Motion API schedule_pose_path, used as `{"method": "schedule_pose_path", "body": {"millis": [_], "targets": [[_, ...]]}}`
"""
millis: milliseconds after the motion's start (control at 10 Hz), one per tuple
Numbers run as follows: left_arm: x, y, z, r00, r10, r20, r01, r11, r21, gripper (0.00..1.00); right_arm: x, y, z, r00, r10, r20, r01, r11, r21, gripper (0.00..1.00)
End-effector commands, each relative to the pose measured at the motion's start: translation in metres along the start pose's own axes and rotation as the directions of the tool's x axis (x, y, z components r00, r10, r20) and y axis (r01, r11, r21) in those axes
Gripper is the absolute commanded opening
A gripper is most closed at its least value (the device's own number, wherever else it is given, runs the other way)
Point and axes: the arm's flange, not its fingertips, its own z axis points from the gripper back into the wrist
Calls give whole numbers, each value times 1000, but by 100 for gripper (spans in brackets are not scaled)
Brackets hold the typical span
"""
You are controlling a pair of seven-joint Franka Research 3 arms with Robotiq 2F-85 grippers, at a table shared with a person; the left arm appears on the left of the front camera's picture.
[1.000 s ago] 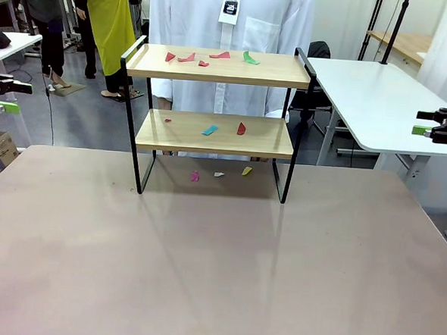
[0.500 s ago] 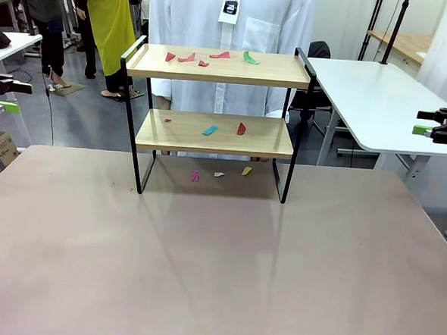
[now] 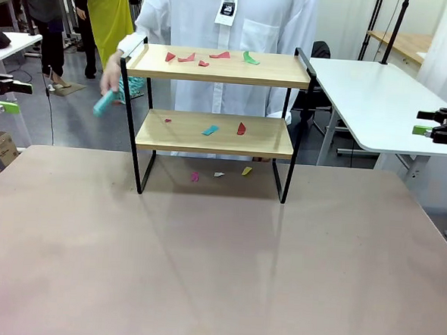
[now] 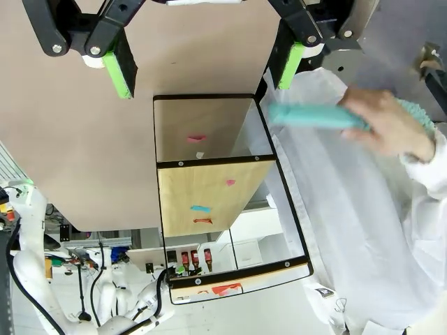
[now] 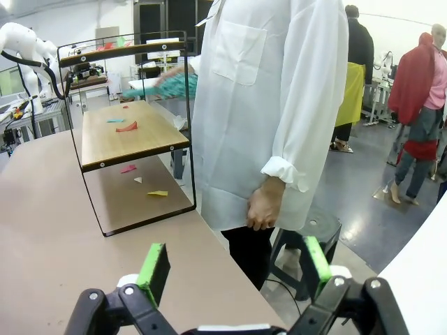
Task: Clean the shelf.
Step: Pick up the Duster handed by the human.
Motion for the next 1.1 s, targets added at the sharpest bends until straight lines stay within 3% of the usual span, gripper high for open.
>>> {"method": "schedule_pose_path", "body": {"millis": [0, 1000], "targets": [[2, 1, 1, 1000, -5, 0, 5, 1000, -1, 100, 1, -1, -1, 1000, 3, -3, -3, 1000, -5, 100], [2, 1, 1, 1000, -5, 0, 5, 1000, -1, 100, 1, -1, -1, 1000, 3, -3, -3, 1000, -5, 100]]}}
